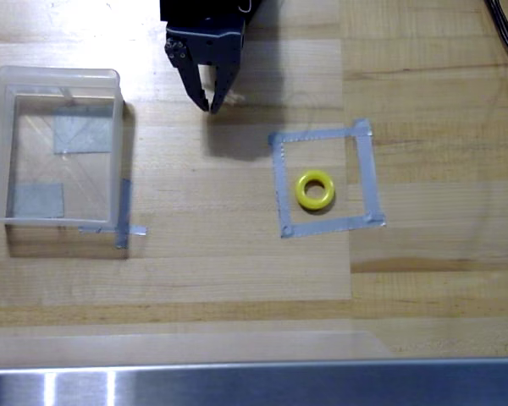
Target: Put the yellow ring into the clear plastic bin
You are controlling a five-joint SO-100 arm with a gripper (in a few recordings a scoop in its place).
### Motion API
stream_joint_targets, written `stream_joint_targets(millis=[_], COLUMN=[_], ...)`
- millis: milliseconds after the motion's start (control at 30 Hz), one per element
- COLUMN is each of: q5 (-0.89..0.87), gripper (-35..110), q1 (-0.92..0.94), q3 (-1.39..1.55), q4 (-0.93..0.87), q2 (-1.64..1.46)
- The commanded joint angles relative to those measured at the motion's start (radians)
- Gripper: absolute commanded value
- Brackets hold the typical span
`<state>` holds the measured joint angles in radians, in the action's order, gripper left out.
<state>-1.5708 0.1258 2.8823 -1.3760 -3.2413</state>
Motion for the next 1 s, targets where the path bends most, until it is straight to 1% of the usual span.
stream_joint_targets(millis=[0, 967], q5=[-0.003, -0.003], gripper=[0, 1], q1=[0.014, 0.005], q3=[-0.003, -0.025], q4=[-0.008, 0.008], q2=[-0.009, -0.008])
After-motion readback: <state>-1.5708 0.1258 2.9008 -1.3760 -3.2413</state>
